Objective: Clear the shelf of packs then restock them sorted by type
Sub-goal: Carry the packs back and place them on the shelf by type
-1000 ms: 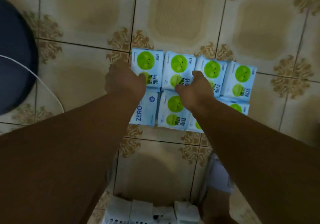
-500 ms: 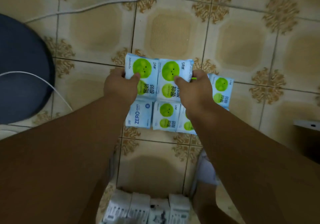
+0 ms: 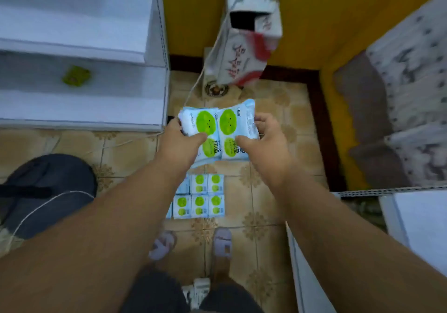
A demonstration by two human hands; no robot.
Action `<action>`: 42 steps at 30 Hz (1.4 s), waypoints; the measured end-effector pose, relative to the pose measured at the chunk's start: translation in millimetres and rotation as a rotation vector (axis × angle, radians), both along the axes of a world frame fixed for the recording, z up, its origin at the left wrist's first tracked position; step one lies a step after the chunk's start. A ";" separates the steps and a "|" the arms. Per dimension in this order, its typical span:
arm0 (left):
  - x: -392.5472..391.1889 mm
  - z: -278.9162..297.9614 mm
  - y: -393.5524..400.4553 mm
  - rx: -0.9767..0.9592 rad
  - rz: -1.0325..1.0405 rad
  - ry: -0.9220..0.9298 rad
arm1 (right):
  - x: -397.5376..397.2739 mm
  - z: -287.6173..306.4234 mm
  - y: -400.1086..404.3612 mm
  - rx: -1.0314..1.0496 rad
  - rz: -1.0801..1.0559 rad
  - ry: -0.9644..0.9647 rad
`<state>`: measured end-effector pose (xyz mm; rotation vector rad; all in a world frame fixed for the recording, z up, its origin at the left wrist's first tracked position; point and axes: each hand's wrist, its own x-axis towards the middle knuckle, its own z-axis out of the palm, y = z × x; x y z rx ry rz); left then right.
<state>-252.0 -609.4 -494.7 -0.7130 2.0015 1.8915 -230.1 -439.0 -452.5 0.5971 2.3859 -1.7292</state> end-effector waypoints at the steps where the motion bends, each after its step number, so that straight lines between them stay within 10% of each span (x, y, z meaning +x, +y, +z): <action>1: -4.6 27.8 5.8 0.036 -0.020 0.048 | 3.2 28.8 4.2 0.005 -0.042 0.053; 12: -7.4 281.4 125.8 0.480 -0.427 0.528 | 88.3 275.3 64.0 0.155 -0.593 0.612; 23: 114.2 421.1 318.8 0.693 -0.814 0.625 | 251.5 394.7 202.6 0.524 -1.028 0.834; 42: 160.1 462.8 573.4 0.702 -0.981 0.352 | 383.3 454.6 463.7 0.541 -0.932 0.324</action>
